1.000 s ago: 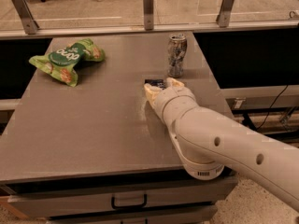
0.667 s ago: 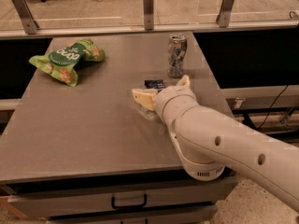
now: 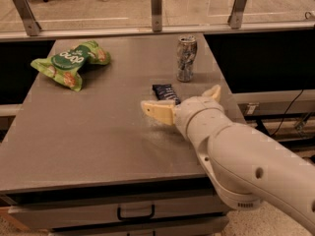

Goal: Move rxbar blueberry near redbull can

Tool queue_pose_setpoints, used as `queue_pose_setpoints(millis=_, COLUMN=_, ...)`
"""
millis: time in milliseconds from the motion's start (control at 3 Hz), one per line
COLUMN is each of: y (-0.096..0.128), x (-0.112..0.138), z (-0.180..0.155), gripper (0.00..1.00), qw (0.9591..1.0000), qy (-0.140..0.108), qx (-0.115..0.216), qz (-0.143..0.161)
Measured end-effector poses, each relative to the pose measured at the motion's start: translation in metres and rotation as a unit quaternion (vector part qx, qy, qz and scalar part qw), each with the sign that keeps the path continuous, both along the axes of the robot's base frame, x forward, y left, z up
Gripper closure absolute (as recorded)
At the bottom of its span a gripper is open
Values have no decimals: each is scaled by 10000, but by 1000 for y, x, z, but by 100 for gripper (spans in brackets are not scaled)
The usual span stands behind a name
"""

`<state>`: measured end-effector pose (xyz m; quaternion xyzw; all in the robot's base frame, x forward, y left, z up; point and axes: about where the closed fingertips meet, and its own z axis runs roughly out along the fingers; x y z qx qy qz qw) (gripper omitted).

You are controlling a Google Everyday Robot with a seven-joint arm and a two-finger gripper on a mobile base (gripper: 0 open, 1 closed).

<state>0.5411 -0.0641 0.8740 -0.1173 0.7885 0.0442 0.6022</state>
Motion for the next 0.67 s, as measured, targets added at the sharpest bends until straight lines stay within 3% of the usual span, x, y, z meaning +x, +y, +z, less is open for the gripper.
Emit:
queue_pose_setpoints(millis=333, y=-23, x=-19, z=13, gripper=0, qw=9996, qy=-114, qx=243, qz=128)
queue_pose_setpoints(millis=667, y=-85, x=-38, z=17, gripper=0, qw=9987, qy=-172, qx=251, qz=-420)
